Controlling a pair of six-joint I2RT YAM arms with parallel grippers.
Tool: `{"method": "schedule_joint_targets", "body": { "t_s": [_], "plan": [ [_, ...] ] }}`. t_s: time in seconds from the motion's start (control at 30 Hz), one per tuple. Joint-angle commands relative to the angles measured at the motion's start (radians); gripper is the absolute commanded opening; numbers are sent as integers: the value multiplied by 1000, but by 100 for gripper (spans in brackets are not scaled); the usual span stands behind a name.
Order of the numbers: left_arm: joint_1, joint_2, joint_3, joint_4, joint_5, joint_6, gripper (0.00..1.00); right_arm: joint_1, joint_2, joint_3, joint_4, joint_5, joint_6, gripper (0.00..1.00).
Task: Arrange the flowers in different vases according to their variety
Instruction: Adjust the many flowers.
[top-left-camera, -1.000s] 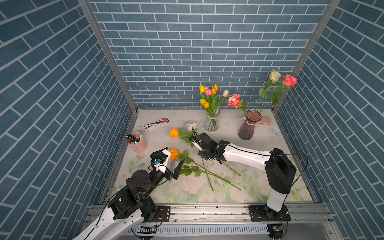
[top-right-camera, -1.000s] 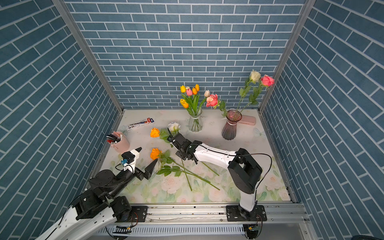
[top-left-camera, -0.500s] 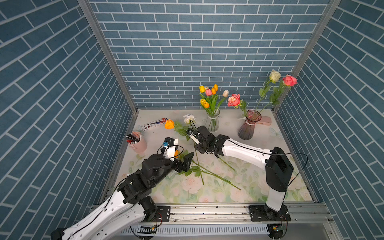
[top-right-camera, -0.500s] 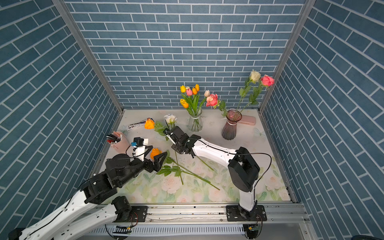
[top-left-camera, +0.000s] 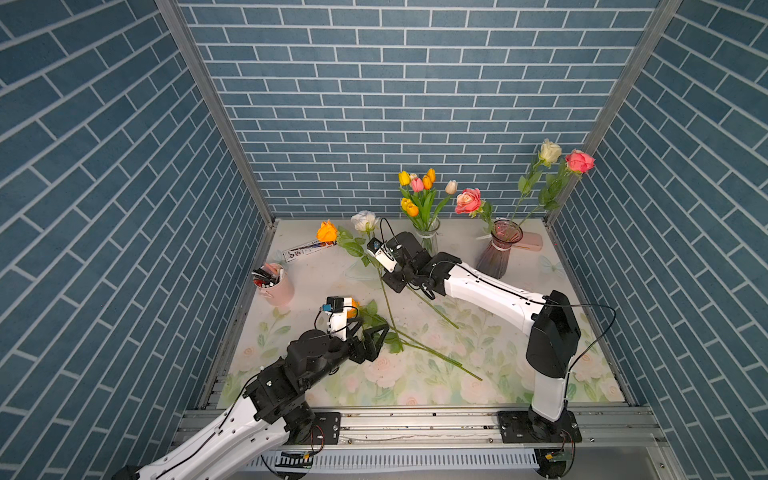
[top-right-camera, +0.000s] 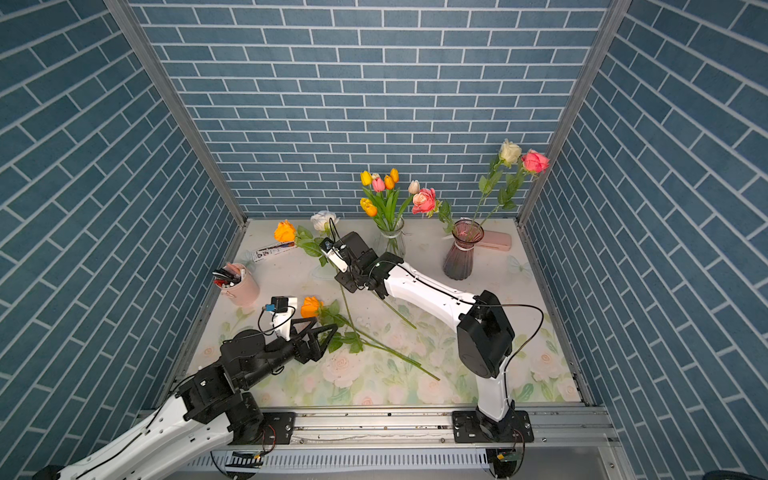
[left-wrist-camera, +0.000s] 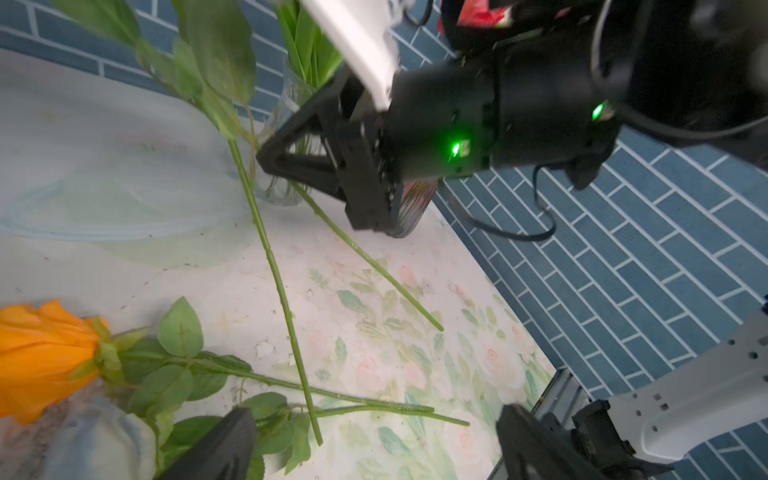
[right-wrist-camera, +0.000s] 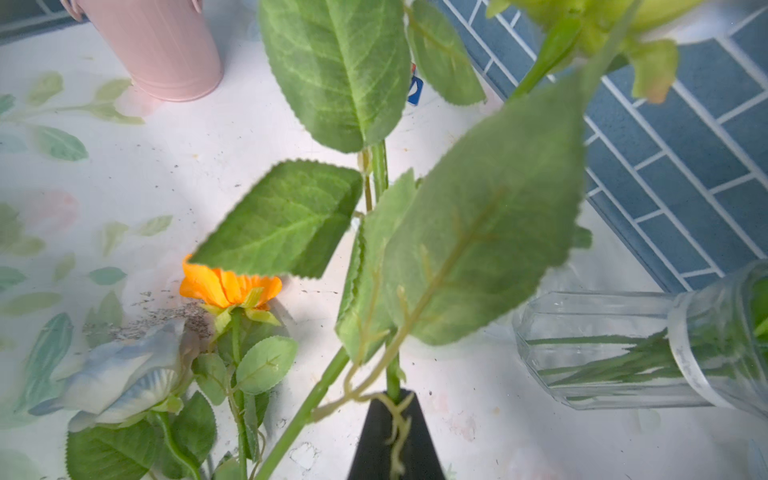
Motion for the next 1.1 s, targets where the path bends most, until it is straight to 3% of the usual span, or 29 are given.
{"method": "schedule_joint_targets", "body": {
  "t_s": [0.0,0.37,0.53,0.8,1.07],
  "plan": [
    [-6,30,-49,139,18,-43,96,1,15,44,-44,-61,-1,0],
    [-13,158,-76,328,-120,90,94,1,15,58,-59,-103,3,0],
    [-13,287,-66,390,-108,108,89,0,12,92,-73,-127,0,0],
    [-13,298,-82,440,-218,134,82,0,0,138,-96,-167,4,0],
    [-13,383,-73,494,-236,155,72,0,-11,145,-107,-173,8,0]
  ]
}}
